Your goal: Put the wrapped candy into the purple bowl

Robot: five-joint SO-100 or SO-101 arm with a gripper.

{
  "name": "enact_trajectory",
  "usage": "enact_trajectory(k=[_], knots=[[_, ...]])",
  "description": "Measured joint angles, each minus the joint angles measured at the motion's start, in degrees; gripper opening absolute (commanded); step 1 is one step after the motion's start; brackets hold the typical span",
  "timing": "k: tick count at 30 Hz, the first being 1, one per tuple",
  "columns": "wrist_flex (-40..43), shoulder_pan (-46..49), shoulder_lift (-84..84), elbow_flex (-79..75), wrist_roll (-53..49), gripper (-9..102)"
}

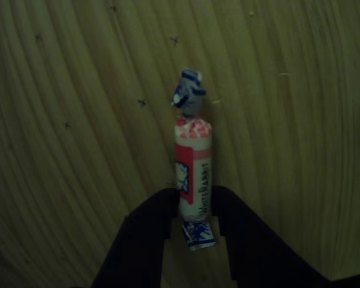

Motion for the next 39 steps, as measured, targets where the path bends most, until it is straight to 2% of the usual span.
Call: enact_trajectory(k=[12,18,29,39], knots=[[0.9,-0.4,9.8,4.4,12.5,10],[5.5,-3.6,20.5,4.4,20.0,10],[8.9,-8.9,34.5,9.0,30.5,9],[13.5,-23.5,51.0,8.9,41.2,8]])
